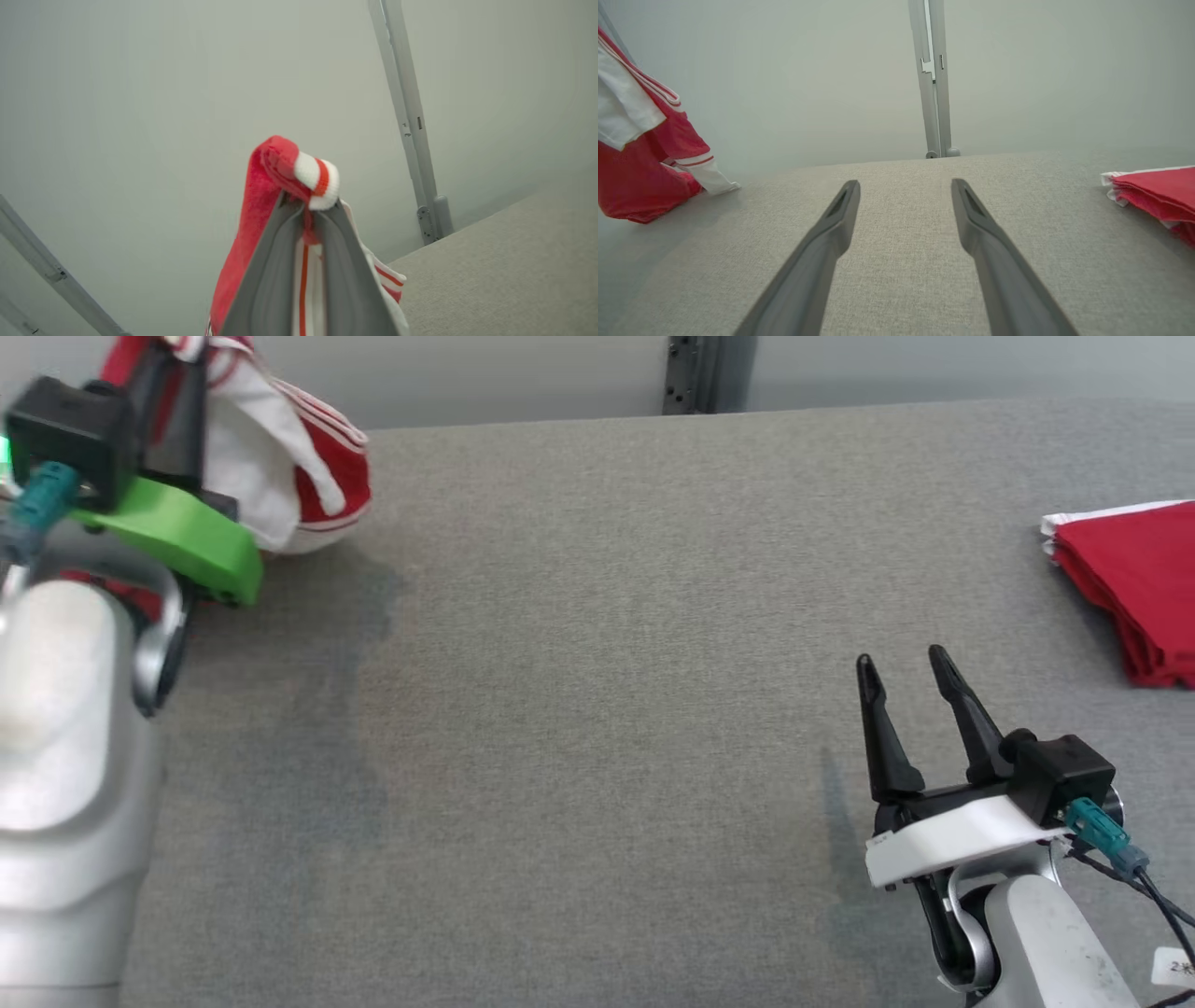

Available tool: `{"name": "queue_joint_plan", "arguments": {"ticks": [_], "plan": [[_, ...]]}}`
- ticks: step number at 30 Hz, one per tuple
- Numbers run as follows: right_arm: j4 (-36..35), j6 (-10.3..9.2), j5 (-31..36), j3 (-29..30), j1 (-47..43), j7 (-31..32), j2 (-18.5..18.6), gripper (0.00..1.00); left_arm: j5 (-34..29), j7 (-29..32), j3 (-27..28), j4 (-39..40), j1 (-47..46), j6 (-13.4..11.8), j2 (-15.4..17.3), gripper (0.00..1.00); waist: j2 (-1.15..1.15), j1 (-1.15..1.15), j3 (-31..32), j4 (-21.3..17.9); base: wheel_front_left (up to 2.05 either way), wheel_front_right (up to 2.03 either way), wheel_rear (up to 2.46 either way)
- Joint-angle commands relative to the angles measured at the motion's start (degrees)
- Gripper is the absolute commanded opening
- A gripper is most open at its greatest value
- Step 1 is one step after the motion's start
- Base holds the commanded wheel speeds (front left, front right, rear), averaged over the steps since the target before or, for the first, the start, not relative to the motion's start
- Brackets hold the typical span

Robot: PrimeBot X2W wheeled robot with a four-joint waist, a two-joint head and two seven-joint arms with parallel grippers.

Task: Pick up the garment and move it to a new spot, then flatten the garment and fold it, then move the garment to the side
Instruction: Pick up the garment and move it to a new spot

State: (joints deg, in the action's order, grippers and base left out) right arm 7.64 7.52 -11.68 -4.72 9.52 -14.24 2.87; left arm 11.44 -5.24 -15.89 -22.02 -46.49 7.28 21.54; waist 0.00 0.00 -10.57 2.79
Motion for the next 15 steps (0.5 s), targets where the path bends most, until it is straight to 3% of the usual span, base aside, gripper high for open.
{"name": "queue_joint_plan", "arguments": {"ticks": [1,8,15], "plan": [[0.2,-0.06,-0.5,0.5,-1.0,-0.4,0.1,1.00,0.9,1.0,-1.4,2.2,1.9,0.2,-1.3,0.00,0.00,0.00,3.7,-5.9,0.00,0.00,0.00],[0.6,-0.06,-1.1,2.4,-0.8,-0.9,0.0,1.00,2.6,3.5,-10.1,8.4,7.4,-0.1,-10.0,0.00,0.00,0.00,1.6,-12.2,0.00,0.00,0.00],[0.8,-0.06,-3.0,0.8,1.4,-0.9,0.0,1.00,3.4,-0.3,-15.3,0.1,8.5,-1.8,-17.0,0.00,0.00,0.00,-3.2,-19.0,0.00,0.00,0.00]]}}
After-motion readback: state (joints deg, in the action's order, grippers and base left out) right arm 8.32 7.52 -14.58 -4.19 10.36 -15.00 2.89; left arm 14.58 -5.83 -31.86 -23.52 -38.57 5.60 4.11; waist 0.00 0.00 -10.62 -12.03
